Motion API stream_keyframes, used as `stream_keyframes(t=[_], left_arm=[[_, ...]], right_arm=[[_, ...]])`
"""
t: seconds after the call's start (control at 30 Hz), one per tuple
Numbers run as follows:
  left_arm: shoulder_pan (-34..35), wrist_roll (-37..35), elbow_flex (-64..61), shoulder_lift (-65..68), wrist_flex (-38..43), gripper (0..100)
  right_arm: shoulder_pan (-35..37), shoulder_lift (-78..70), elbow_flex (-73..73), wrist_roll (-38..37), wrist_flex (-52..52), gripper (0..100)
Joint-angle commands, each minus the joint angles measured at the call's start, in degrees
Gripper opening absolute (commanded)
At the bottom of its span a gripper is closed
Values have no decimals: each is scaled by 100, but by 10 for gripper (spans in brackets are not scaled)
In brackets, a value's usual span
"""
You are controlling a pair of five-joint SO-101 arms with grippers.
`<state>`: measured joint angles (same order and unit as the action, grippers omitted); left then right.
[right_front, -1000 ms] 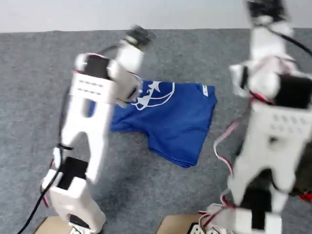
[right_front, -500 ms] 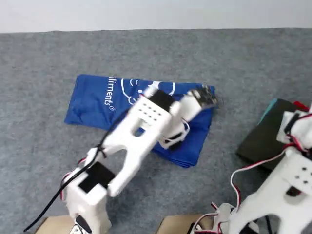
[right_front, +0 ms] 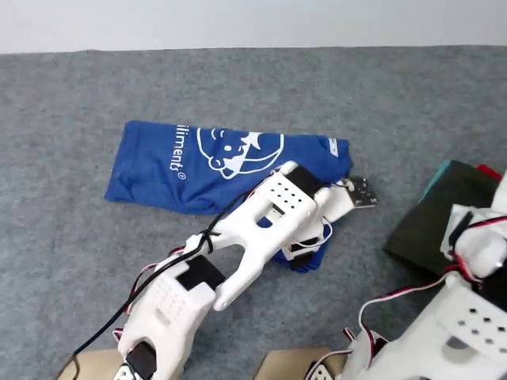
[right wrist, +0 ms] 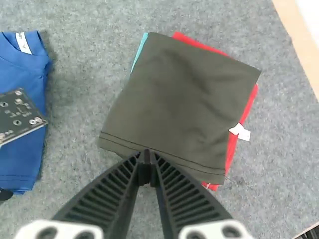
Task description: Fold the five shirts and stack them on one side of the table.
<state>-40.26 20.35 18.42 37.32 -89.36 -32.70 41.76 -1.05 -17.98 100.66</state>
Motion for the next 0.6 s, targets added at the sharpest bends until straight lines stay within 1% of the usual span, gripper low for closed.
stream_keyframes(t=[0.0,0.1,0.2,0.4,0.57], left_arm=[[-105,70,189,132,79,199],[-97,44,189,360,114,197],[-88,44,312,440,123,163],[-88,70,664,448,176,3],[-105,70,1209,264,-308,6]], right_arm=[[-66,136,-18,-70,215,11],[-66,171,-18,-70,215,11],[-66,180,-18,-70,215,11],[-66,180,-18,-70,215,11],[-66,180,-18,-70,215,11]])
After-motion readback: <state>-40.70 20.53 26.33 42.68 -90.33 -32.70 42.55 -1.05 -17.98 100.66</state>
